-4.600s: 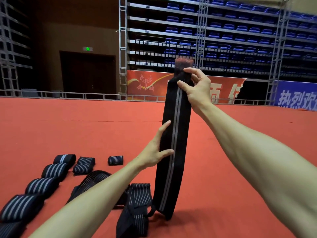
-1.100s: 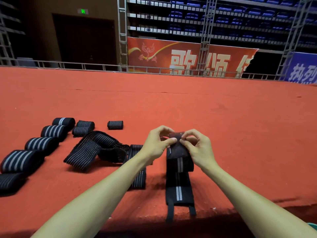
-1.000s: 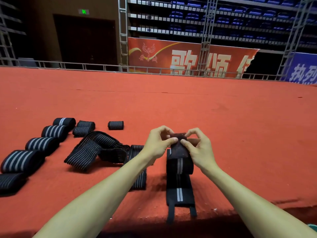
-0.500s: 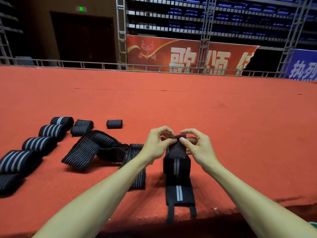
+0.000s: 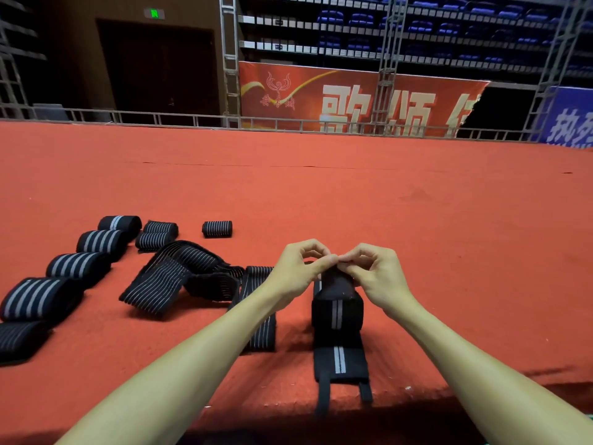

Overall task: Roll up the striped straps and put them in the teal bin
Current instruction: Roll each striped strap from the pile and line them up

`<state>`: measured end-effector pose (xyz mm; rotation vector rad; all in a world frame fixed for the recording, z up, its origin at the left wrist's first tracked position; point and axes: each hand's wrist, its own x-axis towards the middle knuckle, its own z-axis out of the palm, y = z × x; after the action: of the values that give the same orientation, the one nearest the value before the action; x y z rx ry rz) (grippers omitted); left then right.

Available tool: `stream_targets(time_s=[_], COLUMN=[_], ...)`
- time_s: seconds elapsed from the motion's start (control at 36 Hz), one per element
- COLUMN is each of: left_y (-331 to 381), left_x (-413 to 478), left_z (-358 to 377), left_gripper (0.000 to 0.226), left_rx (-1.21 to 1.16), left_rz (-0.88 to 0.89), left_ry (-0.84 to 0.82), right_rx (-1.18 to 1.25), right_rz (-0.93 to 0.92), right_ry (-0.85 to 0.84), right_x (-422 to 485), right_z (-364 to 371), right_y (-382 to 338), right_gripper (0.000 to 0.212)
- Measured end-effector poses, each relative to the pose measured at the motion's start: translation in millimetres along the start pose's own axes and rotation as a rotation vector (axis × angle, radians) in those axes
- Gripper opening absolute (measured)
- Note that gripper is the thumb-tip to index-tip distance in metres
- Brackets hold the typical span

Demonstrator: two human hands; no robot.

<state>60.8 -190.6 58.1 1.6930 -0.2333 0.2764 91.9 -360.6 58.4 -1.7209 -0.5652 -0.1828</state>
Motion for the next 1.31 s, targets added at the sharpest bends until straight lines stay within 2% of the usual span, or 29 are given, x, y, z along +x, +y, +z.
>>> stream_targets(time_s=[0.14,0.31,0.47,0.69,0.86,0.94,1.03,1.11,1.19,1.31], left_y=[1.7,6.5,3.8,2.8,1.8,0.1,-3.3,-4.5,0.1,1.3], left_x=[1.2,0.1,-4.2,-4.1,-5.4,-5.7,-5.8,-6.3,-8.6,-10.3], left_z=[0.5,1.1,1.4,3.1,2.7,4.4,7.8,7.4,5.7,5.4], left_gripper=[0.012,0.013,0.008,0.016,0.012,0.012,0.017,0.019,0.009,0.018], left_rx=[-0.012,-0.165,-0.132,-0.039,0.048,0.141,0.207,0.184,0.096,0.098], left_rz=[-0.066,-0.193,-0.272,-0.17,-0.059,0.014,0.066,0.045,-0.022,-0.009], left_ry=[0.001,-0.04,-0.047,0.037,0.086,0.092,0.094,0.082,0.019,0.032], right_rx=[0.016,0.038,0.035,0.015,0.171,0.102,0.052,0.015,-0.007,0.016], right_rz=[0.007,-0.013,0.004,0.0,0.179,0.129,0.101,0.058,0.027,0.043], right_ry=[0.024,0.013,0.022,-0.011,-0.102,-0.054,-0.018,-0.012,-0.009,0.013], right_x=[-1.2,-1.9,-4.6,-6.6,-11.0,-12.7,-11.1,-8.6,-8.0,-7.9], right_z=[1.7,0.4,2.8,4.4,-3.1,0.5,2.4,2.1,0.9,1.7], right_y=[2.8,1.1,7.2,1.2,-2.6,-1.1,1.2,2.1,3.8,4.6], right_gripper=[0.035,0.023,0.026,0.02,0.021,0.007,0.011,0.015,0.011,0.01])
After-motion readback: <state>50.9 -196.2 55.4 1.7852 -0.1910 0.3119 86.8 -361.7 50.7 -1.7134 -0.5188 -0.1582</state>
